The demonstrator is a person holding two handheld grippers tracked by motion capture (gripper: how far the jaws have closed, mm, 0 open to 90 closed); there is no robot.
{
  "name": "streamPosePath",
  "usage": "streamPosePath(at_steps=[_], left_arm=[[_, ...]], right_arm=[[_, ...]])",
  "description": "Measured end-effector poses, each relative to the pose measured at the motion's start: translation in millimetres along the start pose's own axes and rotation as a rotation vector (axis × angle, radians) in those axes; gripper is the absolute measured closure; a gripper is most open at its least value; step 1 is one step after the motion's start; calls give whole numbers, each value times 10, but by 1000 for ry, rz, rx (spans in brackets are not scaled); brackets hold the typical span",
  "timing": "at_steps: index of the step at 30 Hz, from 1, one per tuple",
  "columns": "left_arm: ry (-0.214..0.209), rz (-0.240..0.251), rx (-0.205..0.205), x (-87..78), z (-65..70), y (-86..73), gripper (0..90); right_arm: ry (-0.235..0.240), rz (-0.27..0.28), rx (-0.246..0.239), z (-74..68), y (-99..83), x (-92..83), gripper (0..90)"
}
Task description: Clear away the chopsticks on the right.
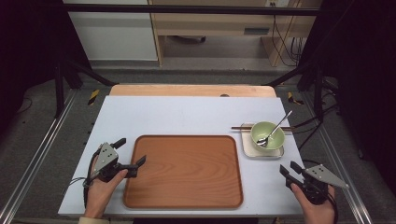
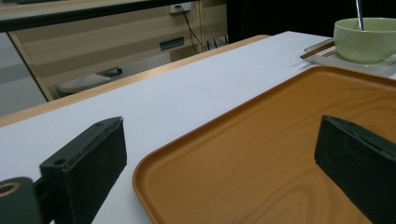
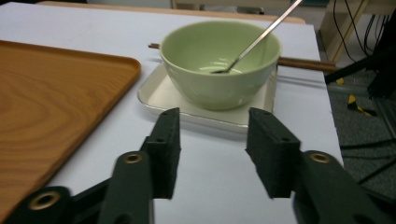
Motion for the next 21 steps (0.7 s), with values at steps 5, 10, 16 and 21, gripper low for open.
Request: streamPosePath(at_steps=[5,10,16,21], left_arm=[[20,7,-8,-26,-1,-6,23],[26,15,-16,-64,2,-21,23],[30,18,-36,-104,-23,-65,21],[41,16,-30,-124,-41,-73,23]], right_arm=[[-23,-20,9,109,12,67,774],[-23,-43,5,161,118,157,877],[-41,-43,31,385,428,278,900],[-49,-61,34,547,566,385,900]])
Point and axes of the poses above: each handheld gripper's, and its own axes: x roughly forward along the jaws, y roughly out of its top, z roughly to its right, the point moved 2 cm from there along x, roughly forward along the jaws, and after that the axes turned 15 degrees about x, right-handed, at the moved point
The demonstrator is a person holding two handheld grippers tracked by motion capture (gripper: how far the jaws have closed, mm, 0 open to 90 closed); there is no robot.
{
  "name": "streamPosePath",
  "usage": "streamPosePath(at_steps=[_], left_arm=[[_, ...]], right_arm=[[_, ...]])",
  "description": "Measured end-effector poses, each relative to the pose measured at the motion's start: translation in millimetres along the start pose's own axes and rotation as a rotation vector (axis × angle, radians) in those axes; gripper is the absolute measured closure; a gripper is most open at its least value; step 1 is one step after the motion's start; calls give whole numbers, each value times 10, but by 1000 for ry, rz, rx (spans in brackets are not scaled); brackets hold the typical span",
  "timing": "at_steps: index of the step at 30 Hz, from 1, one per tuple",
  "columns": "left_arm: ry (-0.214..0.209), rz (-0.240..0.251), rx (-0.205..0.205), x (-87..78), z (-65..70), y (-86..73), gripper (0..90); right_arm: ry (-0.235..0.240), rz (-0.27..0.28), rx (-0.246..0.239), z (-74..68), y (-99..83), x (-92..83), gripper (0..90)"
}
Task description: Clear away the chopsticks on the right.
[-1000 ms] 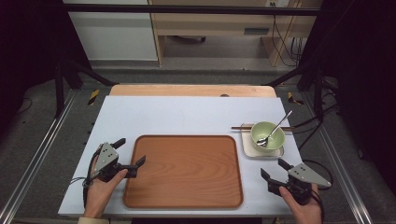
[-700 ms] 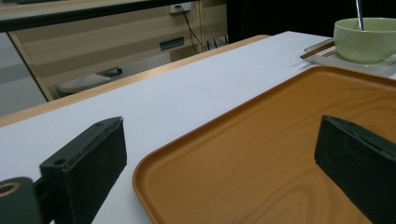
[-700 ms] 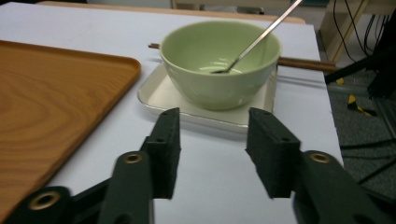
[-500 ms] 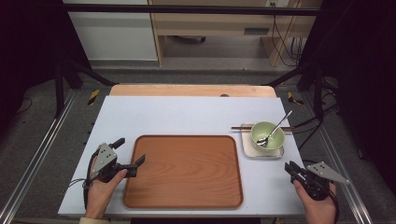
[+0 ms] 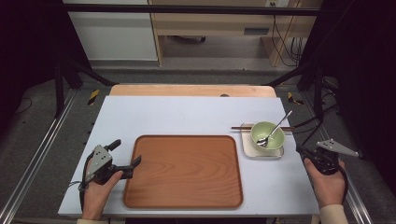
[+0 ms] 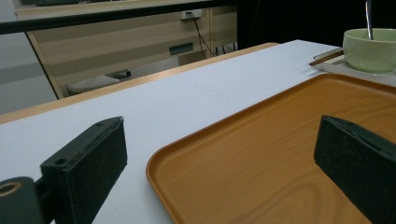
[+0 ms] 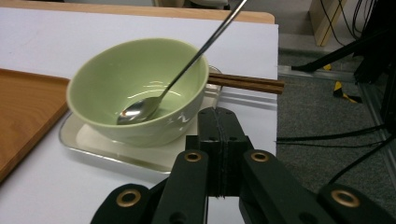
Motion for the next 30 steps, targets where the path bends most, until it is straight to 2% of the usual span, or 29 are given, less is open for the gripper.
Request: streamPosePath(at_steps=[7,10,12,14,16,17,19,23,25,30], left_arm=[[20,11,-1,-32,-7,0,26],[32,24,-33,-29,-26,-16,27],[31,13,-24,-19,-30,-32,27],[31,3,-26,-16,-37,-62,27],[32,-1,-25,-14,-41,-72,27],[34,-6,-24,-12,-45,-80,27],[39,-15,-23,-12,-52,-98,27],[51,-26,-26,-7,-63,-128,27],[49,-35,-26,12,-61,-141,27],[46,-48,-13,18,-47,-160,28]], right_arm=[[-15,-35,-21,118,143,168,900],[-16,-48,-1,200,267,302,900],[-14,-50,20,246,319,401,900],[-12,-66,43,298,392,617,900],[-14,-71,39,318,409,665,900],[-13,-77,53,354,446,792,900],[-22,-79,56,393,484,903,900],[-26,-78,61,466,549,1046,900],[-18,-83,89,527,561,1189,900],[-20,-93,125,562,564,1329,900]])
Point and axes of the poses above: each handheld gripper's, and its own axes: x roughly forward along the jaws, y roughly out of its top, z roughly to its right, the point moved 2 cm from there along x, roughly forward along the jaws, and after that the axes turned 15 degrees about x, right-handed, at the moved point
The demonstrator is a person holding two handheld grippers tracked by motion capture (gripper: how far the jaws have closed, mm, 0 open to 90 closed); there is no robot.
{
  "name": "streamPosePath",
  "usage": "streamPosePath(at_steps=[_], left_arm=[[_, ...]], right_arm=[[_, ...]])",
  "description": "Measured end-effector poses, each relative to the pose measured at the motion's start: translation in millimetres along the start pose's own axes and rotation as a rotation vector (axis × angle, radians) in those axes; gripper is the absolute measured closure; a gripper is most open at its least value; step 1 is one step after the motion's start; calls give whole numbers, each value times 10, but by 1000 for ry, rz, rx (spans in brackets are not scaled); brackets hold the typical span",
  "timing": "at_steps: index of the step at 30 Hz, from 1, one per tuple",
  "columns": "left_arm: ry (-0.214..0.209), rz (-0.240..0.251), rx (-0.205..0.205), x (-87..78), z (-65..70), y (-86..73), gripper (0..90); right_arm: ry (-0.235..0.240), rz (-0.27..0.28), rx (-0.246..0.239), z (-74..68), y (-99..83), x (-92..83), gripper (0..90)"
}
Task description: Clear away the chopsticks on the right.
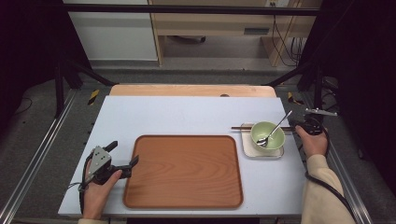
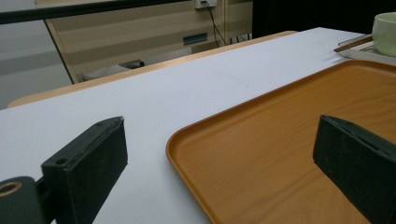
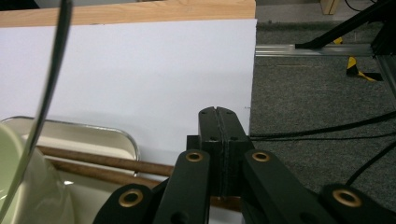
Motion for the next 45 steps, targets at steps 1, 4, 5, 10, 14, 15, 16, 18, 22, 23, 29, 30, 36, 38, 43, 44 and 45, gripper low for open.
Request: streamPosePath(at_steps=[1,4,5,10,14,15,16,18,22,23,29,30,36,38,43,44,45], left_arm=[[2,0,-3,1,-3,-2,27],[1,-1,-3,4,-5,-8,28],[0,-2,-3,5,-6,-9,28],[-1,-4,2,9,8,-2,28],[-5,-12,15,14,26,-1,28],[-5,-14,14,16,25,-4,28],[-5,-14,14,16,25,-4,28],[-6,-14,14,19,25,-5,28],[-4,-15,12,19,21,-10,28],[-3,-16,12,19,18,-13,28],[2,-20,8,15,7,-25,28],[3,-21,7,15,6,-26,28],[7,-20,6,7,0,-24,28],[6,-20,5,8,2,-25,28],[8,-21,7,2,-4,-27,28],[9,-20,5,0,-6,-28,28],[11,-19,4,-2,-7,-29,28]], right_arm=[[3,1,5,-6,11,13,900],[-17,-14,-17,-14,40,39,900],[-17,-14,-17,-14,40,39,900],[-24,-52,-31,-12,-14,85,900],[-31,-58,-47,-19,-28,101,900],[-28,-65,-44,-22,-28,100,900],[-28,-65,-44,-22,-28,100,900],[-30,-70,-51,-20,-32,108,900],[-23,-92,-69,-28,-51,115,900],[-18,-101,-58,-40,-58,111,900],[5,-125,-85,-54,-91,64,900],[6,-131,-87,-59,-95,54,900],[33,-156,-114,-95,-140,-20,900],[43,-167,-119,-112,-163,-50,900],[54,-173,-125,-138,-191,-92,900],[58,-175,-131,-142,-201,-100,900],[55,-175,-132,-150,-212,-107,900]])
Point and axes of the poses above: each handheld gripper's, and its own axes: x roughly forward along the jaws, y roughly out of its top, z roughly to its right, the point moved 2 cm from there along x, roughly forward along the jaws, and after that the axes turned 15 degrees about x, right-handed, at the moved point
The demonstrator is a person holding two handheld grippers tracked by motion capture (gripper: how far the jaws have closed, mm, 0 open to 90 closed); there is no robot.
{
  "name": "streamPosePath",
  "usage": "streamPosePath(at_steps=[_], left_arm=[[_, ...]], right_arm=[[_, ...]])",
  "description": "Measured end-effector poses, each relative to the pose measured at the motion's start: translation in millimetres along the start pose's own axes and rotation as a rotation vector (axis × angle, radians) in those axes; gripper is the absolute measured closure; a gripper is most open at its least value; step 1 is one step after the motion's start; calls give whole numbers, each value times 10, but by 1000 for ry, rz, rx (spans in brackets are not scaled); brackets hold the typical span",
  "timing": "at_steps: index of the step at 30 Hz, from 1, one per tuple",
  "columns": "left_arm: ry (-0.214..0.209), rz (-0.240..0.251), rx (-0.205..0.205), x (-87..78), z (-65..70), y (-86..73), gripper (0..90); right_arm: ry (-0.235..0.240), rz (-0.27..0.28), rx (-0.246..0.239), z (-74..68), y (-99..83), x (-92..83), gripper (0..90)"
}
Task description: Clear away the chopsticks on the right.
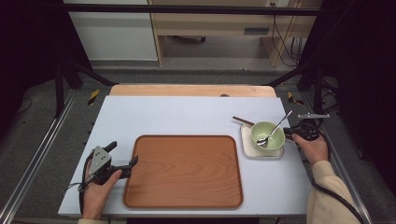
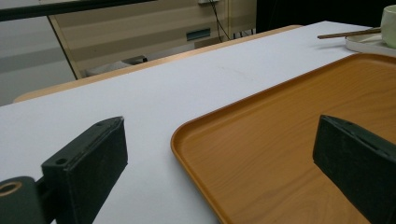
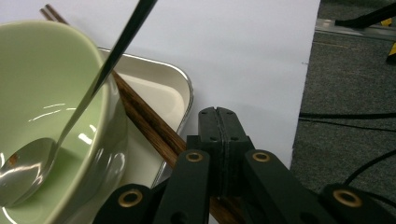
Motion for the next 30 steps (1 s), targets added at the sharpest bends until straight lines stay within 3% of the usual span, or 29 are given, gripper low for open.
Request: streamPosePath(at_steps=[19,30], left_arm=[[3,2,2,-8,-9,-6,28],[0,12,3,-12,-7,-3,27]], right_arm=[[19,4,7,26,-22,-79,892],[6,35,21,133,-39,-350,836]])
Point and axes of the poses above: each handheld gripper's, and its own axes: x roughly forward along the jaws, y roughly out of its top, z roughly to its right, the point moved 2 cm from there along x, roughly forward along the jaws, and after that the axes turned 15 degrees about x, right-handed, at the moved point
